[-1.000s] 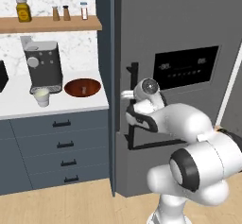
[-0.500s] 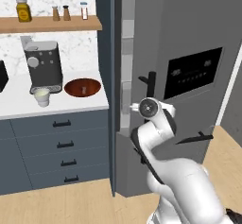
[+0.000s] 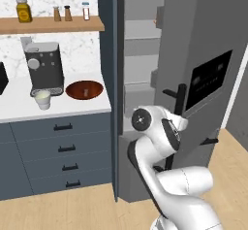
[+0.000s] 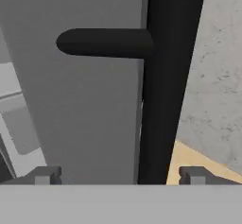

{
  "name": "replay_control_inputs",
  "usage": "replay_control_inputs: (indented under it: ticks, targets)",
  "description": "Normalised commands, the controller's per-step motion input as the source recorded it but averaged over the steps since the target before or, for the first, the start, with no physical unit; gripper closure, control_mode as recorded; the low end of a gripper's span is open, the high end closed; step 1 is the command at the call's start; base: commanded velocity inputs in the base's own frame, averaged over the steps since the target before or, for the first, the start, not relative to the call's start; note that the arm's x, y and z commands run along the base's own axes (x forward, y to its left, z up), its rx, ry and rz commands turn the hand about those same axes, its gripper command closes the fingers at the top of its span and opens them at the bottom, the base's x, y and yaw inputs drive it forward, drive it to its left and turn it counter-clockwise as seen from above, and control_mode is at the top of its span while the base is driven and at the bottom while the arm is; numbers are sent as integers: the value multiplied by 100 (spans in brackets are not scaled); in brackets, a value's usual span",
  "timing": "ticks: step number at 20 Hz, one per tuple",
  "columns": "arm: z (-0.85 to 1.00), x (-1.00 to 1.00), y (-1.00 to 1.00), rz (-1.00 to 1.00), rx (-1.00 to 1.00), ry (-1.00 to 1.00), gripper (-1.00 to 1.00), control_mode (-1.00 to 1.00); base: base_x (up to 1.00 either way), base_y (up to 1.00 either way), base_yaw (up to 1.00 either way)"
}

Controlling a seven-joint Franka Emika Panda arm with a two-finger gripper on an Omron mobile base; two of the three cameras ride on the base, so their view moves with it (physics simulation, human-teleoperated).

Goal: Grab a lemon wedge from the fridge and one ice cube from the ice bowl, and put them in the glass of lemonade.

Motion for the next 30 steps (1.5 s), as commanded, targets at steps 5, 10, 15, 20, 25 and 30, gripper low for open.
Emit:
replay_control_inputs:
  ticks: [5,10,15,20,25,30]
  targets:
    - [57,-3,88,-40,-17,-1,-100,-100,0,0,0]
    - [1,45,-13,-62,-11,11,-100,-100,0,0,0]
    - [0,52,-85,-51,0,14,-100,-100,0,0,0]
    - [0,40,-83,-34,0,5,-100,-100,0,0,0]
    - [-3,2,-99,-13,0,-1,-100,-100,0,0,0]
    - [-1,-36,-100,-3,1,-7,-100,-100,0,0,0]
